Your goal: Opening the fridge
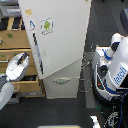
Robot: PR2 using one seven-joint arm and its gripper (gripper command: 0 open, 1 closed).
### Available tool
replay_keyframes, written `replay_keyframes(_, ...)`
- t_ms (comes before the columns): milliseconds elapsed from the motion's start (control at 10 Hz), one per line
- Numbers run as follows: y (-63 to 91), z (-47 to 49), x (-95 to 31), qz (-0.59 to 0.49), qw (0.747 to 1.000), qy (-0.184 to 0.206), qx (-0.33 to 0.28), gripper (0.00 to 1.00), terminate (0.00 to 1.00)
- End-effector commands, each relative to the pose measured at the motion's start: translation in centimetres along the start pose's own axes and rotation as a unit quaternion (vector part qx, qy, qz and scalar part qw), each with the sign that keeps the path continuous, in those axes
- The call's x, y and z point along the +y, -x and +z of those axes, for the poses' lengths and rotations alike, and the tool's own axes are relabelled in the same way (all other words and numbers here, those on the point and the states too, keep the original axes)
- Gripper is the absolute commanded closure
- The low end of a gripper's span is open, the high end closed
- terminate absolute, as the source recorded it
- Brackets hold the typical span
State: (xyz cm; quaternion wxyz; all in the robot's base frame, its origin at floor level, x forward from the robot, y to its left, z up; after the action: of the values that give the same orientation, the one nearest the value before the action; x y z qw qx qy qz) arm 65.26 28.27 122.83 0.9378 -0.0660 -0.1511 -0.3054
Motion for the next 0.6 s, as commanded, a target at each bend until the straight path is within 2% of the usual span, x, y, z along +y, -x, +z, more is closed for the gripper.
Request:
replay_keyframes(100, 41.8, 27.1, -49.7, -0.393, 0.909, 0.045, -0.128, 1.0, 0.0)
replay_keyframes(300, 34.5, 21.7, -37.0, -0.323, 0.94, 0.067, -0.087, 1.0, 0.0)
replay_keyframes(500, 24.7, 8.1, -19.1, -0.223, 0.97, 0.092, -0.021, 1.0, 0.0)
replay_keyframes(600, 21.4, 2.3, -16.1, -0.211, 0.972, 0.103, 0.005, 1.0, 0.0)
